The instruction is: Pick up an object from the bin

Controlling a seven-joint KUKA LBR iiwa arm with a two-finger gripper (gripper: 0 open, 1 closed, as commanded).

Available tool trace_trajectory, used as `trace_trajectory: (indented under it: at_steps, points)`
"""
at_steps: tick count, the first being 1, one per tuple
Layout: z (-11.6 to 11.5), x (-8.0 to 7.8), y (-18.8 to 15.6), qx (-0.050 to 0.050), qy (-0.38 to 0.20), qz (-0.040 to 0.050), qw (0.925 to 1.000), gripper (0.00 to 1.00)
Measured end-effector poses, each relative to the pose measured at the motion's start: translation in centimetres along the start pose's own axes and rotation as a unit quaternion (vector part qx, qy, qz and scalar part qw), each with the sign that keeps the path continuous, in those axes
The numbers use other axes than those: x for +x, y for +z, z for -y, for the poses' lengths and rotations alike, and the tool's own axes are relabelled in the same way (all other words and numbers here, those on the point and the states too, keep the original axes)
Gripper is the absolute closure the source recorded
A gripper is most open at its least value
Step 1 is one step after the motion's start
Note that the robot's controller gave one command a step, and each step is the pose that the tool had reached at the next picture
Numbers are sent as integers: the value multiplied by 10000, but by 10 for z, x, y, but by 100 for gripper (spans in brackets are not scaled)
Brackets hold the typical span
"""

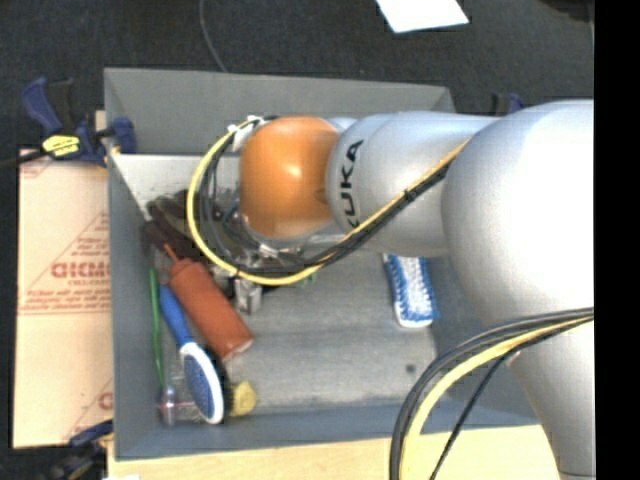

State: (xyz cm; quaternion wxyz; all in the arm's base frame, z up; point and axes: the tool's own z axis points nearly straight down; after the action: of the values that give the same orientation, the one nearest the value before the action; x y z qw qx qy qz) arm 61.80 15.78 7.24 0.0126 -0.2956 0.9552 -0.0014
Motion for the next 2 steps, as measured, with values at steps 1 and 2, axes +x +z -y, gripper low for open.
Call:
trace_trajectory:
  at_steps: [1, 2]
  points:
    - [0, 0, 0, -1, 5, -1, 10000, 100]
    - [0, 3, -29, -14, 7, -54, 10000, 100]
